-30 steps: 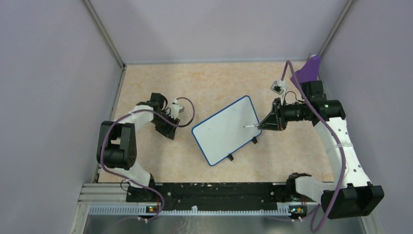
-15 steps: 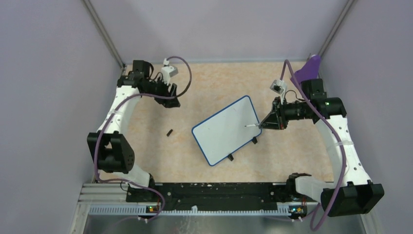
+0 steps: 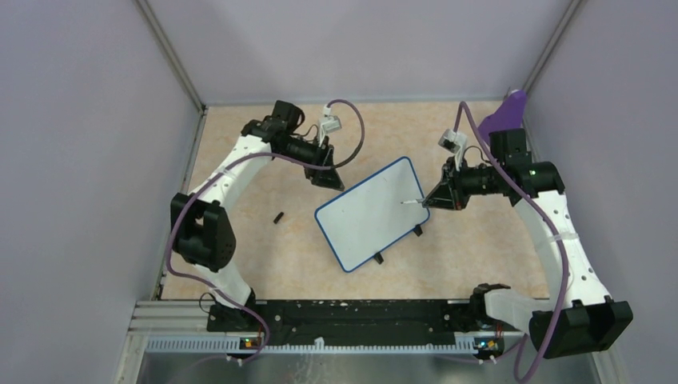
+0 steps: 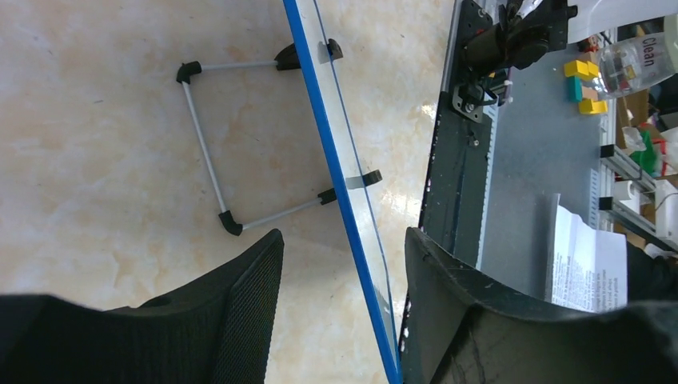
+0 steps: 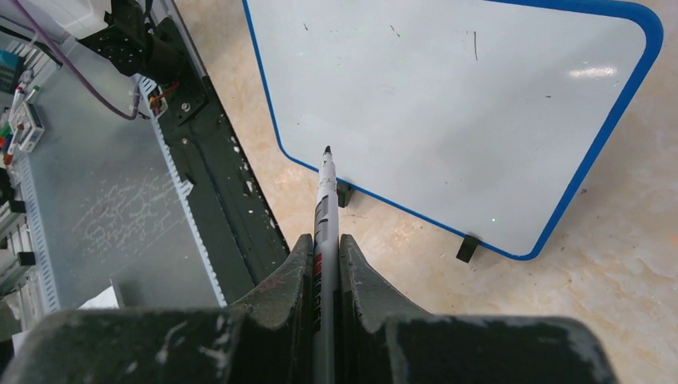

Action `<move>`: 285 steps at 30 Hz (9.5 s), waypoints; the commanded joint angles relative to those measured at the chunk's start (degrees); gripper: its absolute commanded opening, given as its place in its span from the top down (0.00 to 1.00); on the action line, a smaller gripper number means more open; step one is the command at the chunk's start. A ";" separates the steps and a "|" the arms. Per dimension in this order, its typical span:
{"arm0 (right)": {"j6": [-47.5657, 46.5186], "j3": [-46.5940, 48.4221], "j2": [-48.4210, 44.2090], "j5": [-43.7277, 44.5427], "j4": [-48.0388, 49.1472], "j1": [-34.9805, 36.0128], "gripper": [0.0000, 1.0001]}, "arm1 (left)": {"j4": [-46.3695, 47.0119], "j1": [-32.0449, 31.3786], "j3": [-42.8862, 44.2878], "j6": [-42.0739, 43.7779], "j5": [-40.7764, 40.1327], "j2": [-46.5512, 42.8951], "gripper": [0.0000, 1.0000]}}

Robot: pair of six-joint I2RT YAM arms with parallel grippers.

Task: Write a sentence on the whiteboard
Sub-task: Adjust the whiteboard on the whiteboard stand, then hold the whiteboard on the whiteboard stand, then write a sentence on the whiteboard.

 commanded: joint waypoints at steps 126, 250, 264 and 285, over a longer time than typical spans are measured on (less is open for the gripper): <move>2.92 -9.25 -5.57 14.78 16.03 19.83 1.00 | 10.04 -11.92 -3.75 -15.74 -0.97 8.96 1.00; 5.57 -1.49 6.29 32.95 32.63 38.27 1.00 | 3.14 -3.58 -1.99 -8.52 4.62 4.96 0.92; 5.28 -1.55 7.85 37.69 33.47 39.83 1.00 | 3.04 -3.66 -1.89 -8.57 4.66 5.26 1.00; 5.47 -1.70 9.56 38.71 35.19 39.87 1.00 | 3.02 -3.63 -1.88 -8.50 4.79 5.23 1.00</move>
